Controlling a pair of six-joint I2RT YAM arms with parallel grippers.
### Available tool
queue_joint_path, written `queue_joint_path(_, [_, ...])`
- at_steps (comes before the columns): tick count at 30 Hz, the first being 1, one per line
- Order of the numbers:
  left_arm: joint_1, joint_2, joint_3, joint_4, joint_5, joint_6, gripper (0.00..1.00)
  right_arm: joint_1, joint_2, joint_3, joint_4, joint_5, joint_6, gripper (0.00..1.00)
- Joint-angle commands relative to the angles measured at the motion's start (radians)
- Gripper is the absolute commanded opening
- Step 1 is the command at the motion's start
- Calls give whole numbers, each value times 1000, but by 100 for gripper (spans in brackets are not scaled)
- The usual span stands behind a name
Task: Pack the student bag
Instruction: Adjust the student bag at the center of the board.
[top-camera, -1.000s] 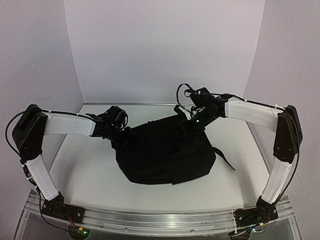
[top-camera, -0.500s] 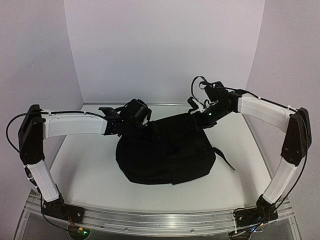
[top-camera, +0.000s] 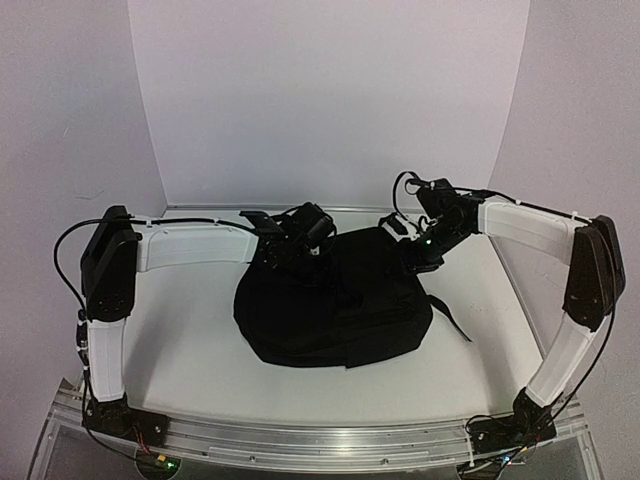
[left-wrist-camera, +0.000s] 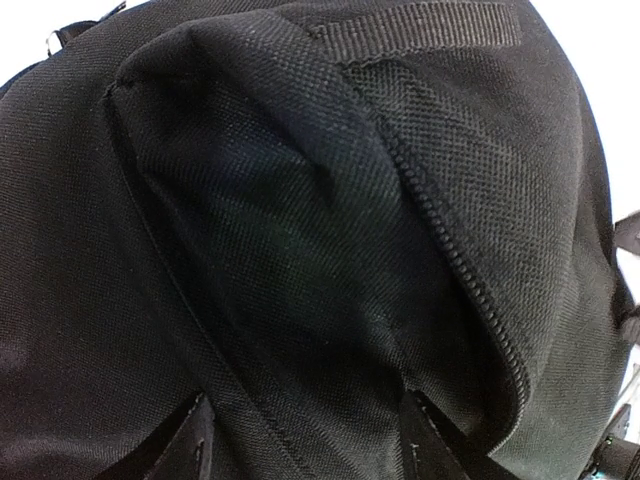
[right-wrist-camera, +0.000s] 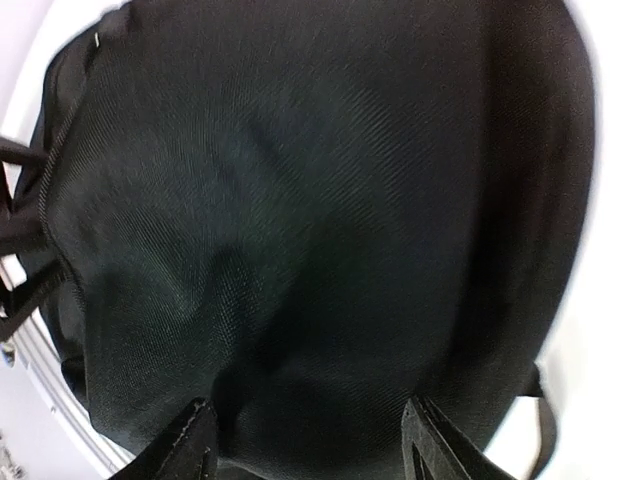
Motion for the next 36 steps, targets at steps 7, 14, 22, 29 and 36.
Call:
queue_joint_path(7, [-54, 116, 239, -91, -52, 72, 68, -1, 30, -67, -2, -268, 30, 48])
queue_joint_path(14, [-125, 150, 359, -224, -203, 110, 70, 1, 31, -89, 20, -294, 52, 47])
queue_joint_path(22, [-150, 102, 328, -201, -161, 108, 71, 1, 15, -96, 34, -296, 66, 47])
queue_joint_path(29, [-150, 108, 307, -139, -106, 120, 71, 1, 7, -95, 38, -299, 74, 47])
queue_joint_path(36, [-149, 265, 464, -291, -169, 111, 68, 1, 2, -97, 40, -298, 76, 46])
